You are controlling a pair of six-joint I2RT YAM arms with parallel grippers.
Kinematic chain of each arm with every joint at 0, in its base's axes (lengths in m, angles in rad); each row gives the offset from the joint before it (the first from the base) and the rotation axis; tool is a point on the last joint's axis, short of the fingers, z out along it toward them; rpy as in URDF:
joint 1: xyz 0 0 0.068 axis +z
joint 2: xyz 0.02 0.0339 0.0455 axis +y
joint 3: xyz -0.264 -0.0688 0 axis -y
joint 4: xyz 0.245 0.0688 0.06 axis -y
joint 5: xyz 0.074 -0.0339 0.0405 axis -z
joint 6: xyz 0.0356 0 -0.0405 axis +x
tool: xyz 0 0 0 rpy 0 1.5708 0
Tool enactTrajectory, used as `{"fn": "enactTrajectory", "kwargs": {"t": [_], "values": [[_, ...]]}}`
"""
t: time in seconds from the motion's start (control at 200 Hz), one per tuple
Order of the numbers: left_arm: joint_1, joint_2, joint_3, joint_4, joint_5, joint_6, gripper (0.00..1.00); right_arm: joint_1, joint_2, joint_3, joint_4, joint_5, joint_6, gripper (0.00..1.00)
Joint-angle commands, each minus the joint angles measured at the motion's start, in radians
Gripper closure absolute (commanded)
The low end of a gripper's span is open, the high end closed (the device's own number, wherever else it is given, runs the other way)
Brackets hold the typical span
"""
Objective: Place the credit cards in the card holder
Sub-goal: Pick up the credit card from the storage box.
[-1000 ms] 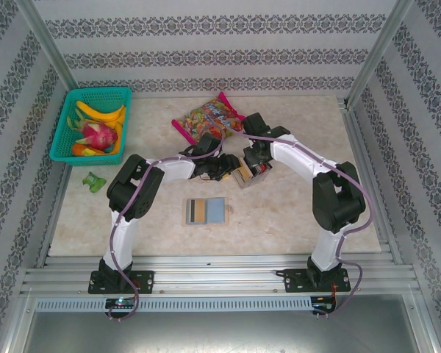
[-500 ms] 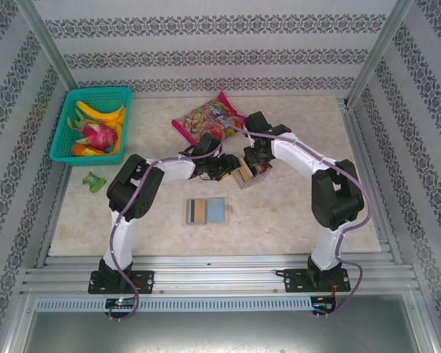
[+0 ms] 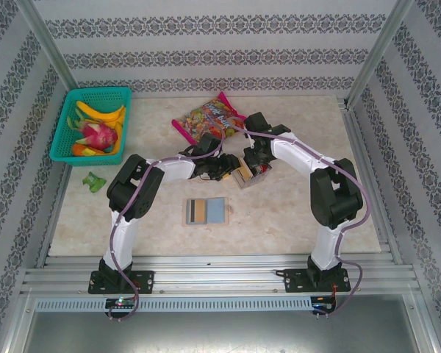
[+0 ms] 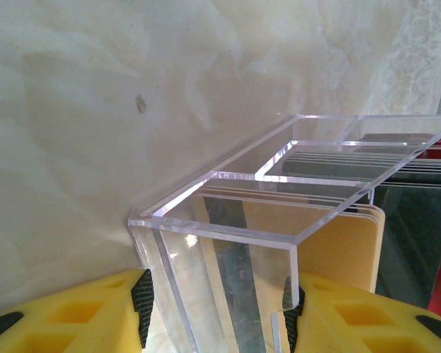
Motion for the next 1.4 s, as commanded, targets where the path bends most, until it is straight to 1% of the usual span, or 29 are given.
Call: {"fn": "enactTrajectory", "kwargs": {"t": [0.0, 0.055, 0.185, 0.37, 0.555, 0.734, 0.854, 0.909, 1.109, 1.189, 1.294, 1.394], "values": [[-0.009, 0.011, 0.022, -0.028, -0.007, 0.001, 0.48, -0.006, -0.027, 0.017, -0.019, 0.025, 0.013, 0.89], [-0.009, 0.011, 0.024, -0.029, -0.006, 0.001, 0.48, -0.005, -0.040, 0.016, -0.020, 0.027, 0.015, 0.91], [-0.008, 0.008, 0.025, -0.033, -0.006, 0.003, 0.48, 0.011, -0.071, 0.013, -0.027, 0.041, 0.028, 0.92], [-0.009, 0.004, 0.031, -0.043, -0.009, 0.007, 0.48, 0.037, -0.097, 0.002, -0.040, 0.116, 0.167, 0.91], [-0.008, -0.001, 0.029, -0.051, -0.010, 0.011, 0.48, 0.067, -0.071, 0.014, -0.052, 0.171, 0.220, 0.92], [-0.008, -0.007, 0.029, -0.058, -0.010, 0.015, 0.48, 0.090, -0.051, 0.033, -0.055, 0.171, 0.213, 0.92], [-0.008, -0.013, 0.028, -0.062, -0.012, 0.020, 0.48, 0.087, -0.038, 0.064, -0.067, 0.117, 0.143, 0.91], [-0.009, -0.015, 0.028, -0.064, -0.013, 0.021, 0.48, 0.083, -0.037, 0.080, -0.077, 0.127, 0.124, 0.91], [-0.009, -0.021, 0.033, -0.069, -0.014, 0.025, 0.48, 0.070, -0.107, 0.080, -0.065, 0.142, 0.072, 0.92], [-0.010, -0.023, 0.035, -0.064, -0.009, 0.028, 0.48, 0.060, -0.144, 0.075, -0.065, 0.137, 0.069, 0.96], [-0.011, -0.038, 0.030, -0.061, -0.014, 0.031, 0.48, 0.057, -0.205, 0.058, -0.064, 0.152, 0.107, 0.98], [-0.011, -0.052, 0.032, -0.074, -0.024, 0.040, 0.48, 0.066, -0.258, 0.028, -0.064, 0.217, 0.211, 1.00]]}}
